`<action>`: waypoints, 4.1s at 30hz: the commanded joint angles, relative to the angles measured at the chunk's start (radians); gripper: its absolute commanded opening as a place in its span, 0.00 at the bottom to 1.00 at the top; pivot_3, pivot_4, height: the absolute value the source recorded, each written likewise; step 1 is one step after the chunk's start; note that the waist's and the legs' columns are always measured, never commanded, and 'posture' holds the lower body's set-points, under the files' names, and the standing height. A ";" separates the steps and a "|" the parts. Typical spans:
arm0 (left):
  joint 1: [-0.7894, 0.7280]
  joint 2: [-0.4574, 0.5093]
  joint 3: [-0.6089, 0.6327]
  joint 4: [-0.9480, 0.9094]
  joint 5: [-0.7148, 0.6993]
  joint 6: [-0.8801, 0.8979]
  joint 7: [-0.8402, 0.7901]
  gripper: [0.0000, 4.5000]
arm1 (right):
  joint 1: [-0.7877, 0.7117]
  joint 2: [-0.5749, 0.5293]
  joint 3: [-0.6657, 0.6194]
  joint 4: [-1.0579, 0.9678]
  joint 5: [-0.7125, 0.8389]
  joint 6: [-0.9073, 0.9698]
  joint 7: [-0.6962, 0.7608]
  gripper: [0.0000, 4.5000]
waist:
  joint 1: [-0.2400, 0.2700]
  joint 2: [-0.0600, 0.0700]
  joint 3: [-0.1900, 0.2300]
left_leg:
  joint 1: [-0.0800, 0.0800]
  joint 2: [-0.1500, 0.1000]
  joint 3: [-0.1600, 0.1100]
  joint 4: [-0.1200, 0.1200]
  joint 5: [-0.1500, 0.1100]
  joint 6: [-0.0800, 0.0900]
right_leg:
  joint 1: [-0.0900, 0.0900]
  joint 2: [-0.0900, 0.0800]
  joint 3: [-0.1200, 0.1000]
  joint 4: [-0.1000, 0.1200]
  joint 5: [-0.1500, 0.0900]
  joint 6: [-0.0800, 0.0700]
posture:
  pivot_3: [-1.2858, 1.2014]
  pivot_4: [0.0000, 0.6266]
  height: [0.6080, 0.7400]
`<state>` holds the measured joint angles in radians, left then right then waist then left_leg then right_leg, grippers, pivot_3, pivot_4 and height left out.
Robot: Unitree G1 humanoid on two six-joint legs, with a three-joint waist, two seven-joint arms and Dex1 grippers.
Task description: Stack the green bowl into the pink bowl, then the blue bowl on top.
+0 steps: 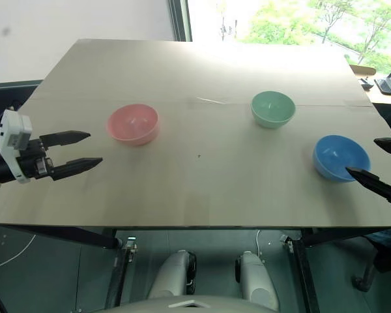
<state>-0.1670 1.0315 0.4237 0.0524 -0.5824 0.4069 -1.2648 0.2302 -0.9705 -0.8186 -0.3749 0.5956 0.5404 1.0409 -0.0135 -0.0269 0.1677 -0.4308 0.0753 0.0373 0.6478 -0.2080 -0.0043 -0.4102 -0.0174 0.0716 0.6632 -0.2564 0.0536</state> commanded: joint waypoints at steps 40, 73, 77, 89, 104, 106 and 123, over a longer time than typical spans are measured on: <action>-0.495 -0.100 -0.708 -0.027 0.749 -0.044 0.286 0.29 | -0.560 0.239 0.749 -0.015 -0.050 -0.144 -0.042 1.00 | 0.004 0.000 0.001 | -0.002 -0.001 -0.001 0.002 0.000 0.000 | -0.001 0.001 0.000 0.002 0.002 0.003 | 0.52 0.24 1.00; -0.628 -0.424 -0.733 0.119 0.569 -0.336 0.012 0.85 | -0.345 0.221 0.654 -0.180 -0.135 -0.042 -0.330 1.00 | 0.001 0.000 0.000 | -0.001 -0.001 -0.003 0.006 0.000 0.000 | -0.001 0.002 0.001 0.008 0.002 0.003 | 0.52 0.24 1.00; -0.596 -0.365 -0.615 -0.011 0.444 -0.084 0.010 0.99 | -0.412 0.186 0.712 -0.091 -0.248 -0.068 -0.341 1.00 | -0.006 0.000 0.001 | -0.001 -0.001 -0.003 0.006 0.000 0.000 | -0.001 0.002 0.000 0.009 0.002 0.003 | 0.52 0.24 1.00; -0.330 -0.332 -0.236 -0.383 0.116 0.247 0.262 0.99 | -1.023 0.286 1.073 0.745 -0.701 -0.414 -0.335 1.00 | -0.026 0.001 0.002 | -0.001 -0.001 -0.002 0.005 0.000 0.000 | -0.002 0.002 0.001 0.010 0.002 0.003 | 0.52 0.24 1.00; -0.128 -0.242 -0.038 -0.620 -0.155 0.433 0.379 1.00 | -1.310 0.447 1.134 1.370 -0.822 -0.695 -0.275 0.28 | -0.030 0.002 0.003 | -0.001 -0.001 -0.002 0.004 0.000 0.000 | -0.003 0.001 0.001 0.010 0.002 0.003 | 0.52 0.24 1.00; -0.107 -0.229 -0.019 -0.626 -0.180 0.437 0.380 1.00 | -1.320 0.453 1.134 1.390 -0.828 -0.710 -0.273 0.11 | -0.030 0.002 0.003 | 0.000 -0.001 -0.002 0.004 0.000 0.000 | -0.003 0.001 0.001 0.010 0.002 0.003 | 0.52 0.24 1.00; -0.077 -0.284 -0.051 -0.557 -0.139 0.328 0.528 1.00 | -1.085 0.494 1.119 0.294 -0.412 -0.195 0.068 0.00 | -0.019 0.004 0.005 | -0.001 0.000 -0.004 0.003 0.000 0.000 | -0.003 0.001 -0.002 0.012 0.001 0.002 | 0.52 0.24 1.00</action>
<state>-0.2205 0.7430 0.3757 -0.5002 -0.7271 0.7617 -0.7441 -0.8516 -0.4893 0.2941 -0.0116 0.1585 0.2865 1.1107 -0.0324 -0.0224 0.1727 -0.4314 0.0747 0.0337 0.6517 -0.2078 -0.0046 -0.4131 -0.0167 0.0700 0.6756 -0.2549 0.0556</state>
